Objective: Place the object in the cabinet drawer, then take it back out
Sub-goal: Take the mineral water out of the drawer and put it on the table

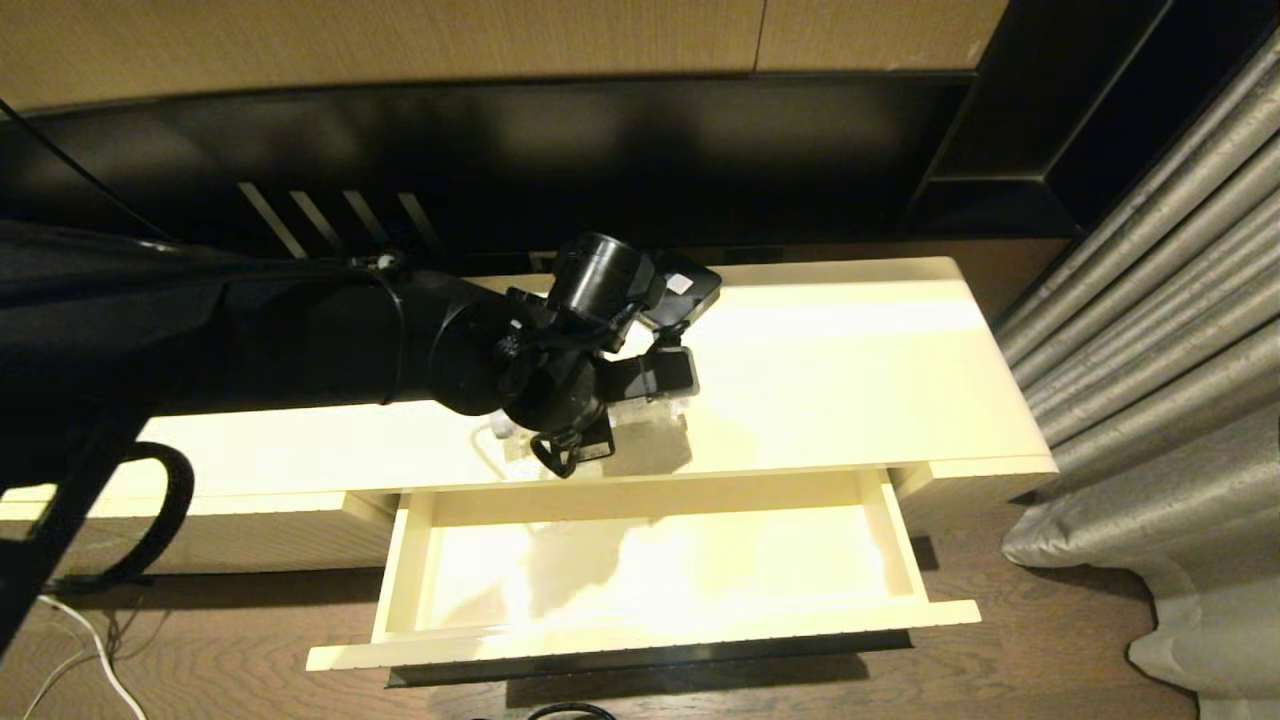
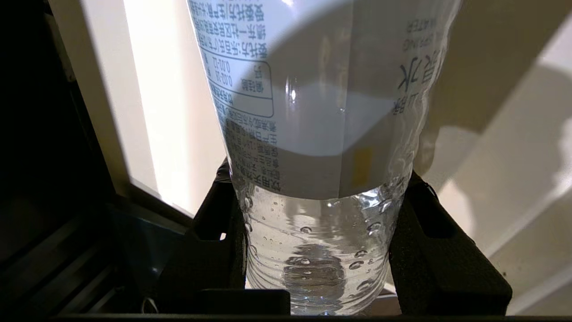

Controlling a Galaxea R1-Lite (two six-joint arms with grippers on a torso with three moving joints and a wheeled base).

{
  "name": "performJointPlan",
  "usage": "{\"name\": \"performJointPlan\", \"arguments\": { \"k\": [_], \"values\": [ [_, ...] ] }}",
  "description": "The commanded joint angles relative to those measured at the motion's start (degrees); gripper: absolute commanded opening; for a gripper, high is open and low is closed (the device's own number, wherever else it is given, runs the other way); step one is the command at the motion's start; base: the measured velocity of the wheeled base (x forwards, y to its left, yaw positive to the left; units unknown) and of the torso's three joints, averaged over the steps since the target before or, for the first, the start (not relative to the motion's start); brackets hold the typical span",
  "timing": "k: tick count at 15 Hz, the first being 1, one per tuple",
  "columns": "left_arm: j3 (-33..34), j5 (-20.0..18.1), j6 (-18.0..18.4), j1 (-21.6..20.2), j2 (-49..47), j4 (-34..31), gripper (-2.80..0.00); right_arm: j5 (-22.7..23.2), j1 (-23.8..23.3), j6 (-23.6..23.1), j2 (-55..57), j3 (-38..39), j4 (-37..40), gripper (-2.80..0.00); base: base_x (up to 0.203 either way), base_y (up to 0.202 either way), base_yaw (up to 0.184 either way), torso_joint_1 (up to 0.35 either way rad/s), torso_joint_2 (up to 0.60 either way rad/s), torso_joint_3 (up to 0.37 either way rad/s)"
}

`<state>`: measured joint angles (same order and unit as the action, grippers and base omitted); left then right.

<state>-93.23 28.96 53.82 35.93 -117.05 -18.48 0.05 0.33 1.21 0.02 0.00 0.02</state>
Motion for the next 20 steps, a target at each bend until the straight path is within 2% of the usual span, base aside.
{"name": "performJointPlan", "arguments": {
  "k": [1, 3, 10, 14, 15, 20],
  "values": [
    [-2.21, 0.27, 0.32, -1.56, -4.34, 1.76, -2.8, 0.03, 0.02, 0.02, 0.06, 0.01, -0.02, -2.8, 0.0, 0.0, 0.0, 0.0, 0.0, 0.0],
    [-2.85, 0.22, 1.57, -2.9, -5.32, 4.44, -2.8, -0.02, 0.02, 0.02, 0.06, 0.07, -0.02, -2.8, 0.0, 0.0, 0.0, 0.0, 0.0, 0.0],
    [-6.44, -0.05, 4.98, -5.6, -5.82, 4.77, -2.8, 0.04, 0.02, 0.02, 0.06, 0.04, -0.02, -2.8, 0.0, 0.0, 0.0, 0.0, 0.0, 0.0],
    [-6.87, -0.35, 5.18, -5.69, -5.44, 4.77, -2.8, 0.04, 0.02, 0.02, 0.06, 0.0, -0.02, -2.8, 0.0, 0.0, 0.0, 0.0, 0.0, 0.0],
    [-7.01, -0.51, 5.45, -5.72, -5.25, 4.74, 0.0, 0.04, 0.02, 0.02, 0.06, 0.0, -0.02, -2.8, 0.0, 0.0, 0.0, 0.0, 0.0, 0.0],
    [-8.98, -0.65, 7.87, -5.69, -3.88, 4.24, 0.0, -0.03, 0.02, 0.02, 0.06, 0.07, -0.02, -2.8, 0.0, 0.0, 0.0, 0.0, 0.0, 0.0]
  ]
}}
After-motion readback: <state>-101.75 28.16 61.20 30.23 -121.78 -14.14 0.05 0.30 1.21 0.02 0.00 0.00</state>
